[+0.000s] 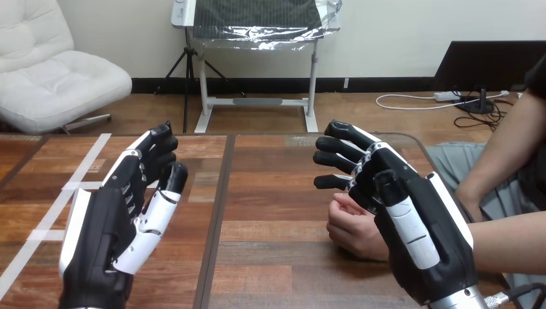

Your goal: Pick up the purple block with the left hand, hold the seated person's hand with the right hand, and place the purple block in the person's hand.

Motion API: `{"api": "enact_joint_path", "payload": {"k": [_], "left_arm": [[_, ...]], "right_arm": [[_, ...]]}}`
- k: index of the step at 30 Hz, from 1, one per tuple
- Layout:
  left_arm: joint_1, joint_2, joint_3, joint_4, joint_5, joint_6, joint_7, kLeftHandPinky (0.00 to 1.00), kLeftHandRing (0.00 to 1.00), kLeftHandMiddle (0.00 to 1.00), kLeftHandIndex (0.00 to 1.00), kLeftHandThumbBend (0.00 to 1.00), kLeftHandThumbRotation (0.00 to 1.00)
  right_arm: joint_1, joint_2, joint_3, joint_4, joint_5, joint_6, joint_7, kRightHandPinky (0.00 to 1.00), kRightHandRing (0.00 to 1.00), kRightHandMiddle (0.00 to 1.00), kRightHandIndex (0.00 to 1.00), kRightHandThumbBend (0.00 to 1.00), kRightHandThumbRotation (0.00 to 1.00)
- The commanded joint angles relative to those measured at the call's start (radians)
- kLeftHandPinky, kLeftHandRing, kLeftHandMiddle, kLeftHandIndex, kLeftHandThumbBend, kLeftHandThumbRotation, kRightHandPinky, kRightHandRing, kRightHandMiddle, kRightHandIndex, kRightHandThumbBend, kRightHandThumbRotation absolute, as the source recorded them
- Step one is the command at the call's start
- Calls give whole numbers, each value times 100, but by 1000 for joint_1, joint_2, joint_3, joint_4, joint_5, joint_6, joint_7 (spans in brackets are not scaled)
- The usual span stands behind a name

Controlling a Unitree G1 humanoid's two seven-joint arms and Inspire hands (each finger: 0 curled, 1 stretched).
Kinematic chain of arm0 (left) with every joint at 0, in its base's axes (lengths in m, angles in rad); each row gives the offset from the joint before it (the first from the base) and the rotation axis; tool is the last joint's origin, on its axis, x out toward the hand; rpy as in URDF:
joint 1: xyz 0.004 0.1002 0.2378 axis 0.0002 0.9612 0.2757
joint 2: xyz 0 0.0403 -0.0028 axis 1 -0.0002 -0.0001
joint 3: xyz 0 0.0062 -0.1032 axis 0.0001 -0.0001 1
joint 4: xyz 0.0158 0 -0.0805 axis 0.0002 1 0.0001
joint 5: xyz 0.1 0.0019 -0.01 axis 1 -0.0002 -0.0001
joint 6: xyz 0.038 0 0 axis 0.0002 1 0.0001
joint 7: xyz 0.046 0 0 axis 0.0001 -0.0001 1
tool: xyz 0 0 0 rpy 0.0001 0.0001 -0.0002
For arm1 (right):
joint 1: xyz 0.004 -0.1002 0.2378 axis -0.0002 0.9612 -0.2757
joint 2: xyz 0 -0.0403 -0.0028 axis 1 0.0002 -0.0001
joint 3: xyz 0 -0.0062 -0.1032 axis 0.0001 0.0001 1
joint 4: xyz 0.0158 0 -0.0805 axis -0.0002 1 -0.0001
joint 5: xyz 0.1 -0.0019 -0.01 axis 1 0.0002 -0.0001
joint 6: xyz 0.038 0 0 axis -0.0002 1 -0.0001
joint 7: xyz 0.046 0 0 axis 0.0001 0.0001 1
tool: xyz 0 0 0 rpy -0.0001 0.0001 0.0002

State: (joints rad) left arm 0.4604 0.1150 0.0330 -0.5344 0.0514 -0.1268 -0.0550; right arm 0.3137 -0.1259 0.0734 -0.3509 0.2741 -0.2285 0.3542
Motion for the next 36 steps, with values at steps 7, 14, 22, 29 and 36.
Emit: {"api": "enact_joint_path", "payload": {"k": [7, 14, 22, 29, 36], "left_arm": [[-71, 51, 41, 38, 151, -30, 33, 70, 82, 83, 83, 37, 61], [-86, 85, 58, 73, 250, -53, 59, 61, 78, 81, 81, 42, 50], [-111, 114, 78, 115, 291, -46, 69, 61, 78, 82, 81, 48, 36], [-138, 146, 90, 155, 337, -37, 74, 63, 78, 82, 81, 53, 30], [-169, 181, 96, 197, 403, -16, 81, 67, 79, 83, 81, 56, 29]], "right_arm": [[-60, -2, -10, -33, -4, -25, 1, 70, 81, 81, 82, 72, 77], [-59, -3, -10, -36, -6, -22, 0, 70, 81, 81, 82, 72, 78], [-57, -5, -10, -34, -7, -25, 2, 70, 81, 82, 83, 72, 77], [-56, -5, -12, -35, -5, -24, 3, 70, 81, 82, 83, 72, 77], [-55, -6, -13, -34, -9, -28, 2, 70, 81, 82, 83, 73, 77]]}}
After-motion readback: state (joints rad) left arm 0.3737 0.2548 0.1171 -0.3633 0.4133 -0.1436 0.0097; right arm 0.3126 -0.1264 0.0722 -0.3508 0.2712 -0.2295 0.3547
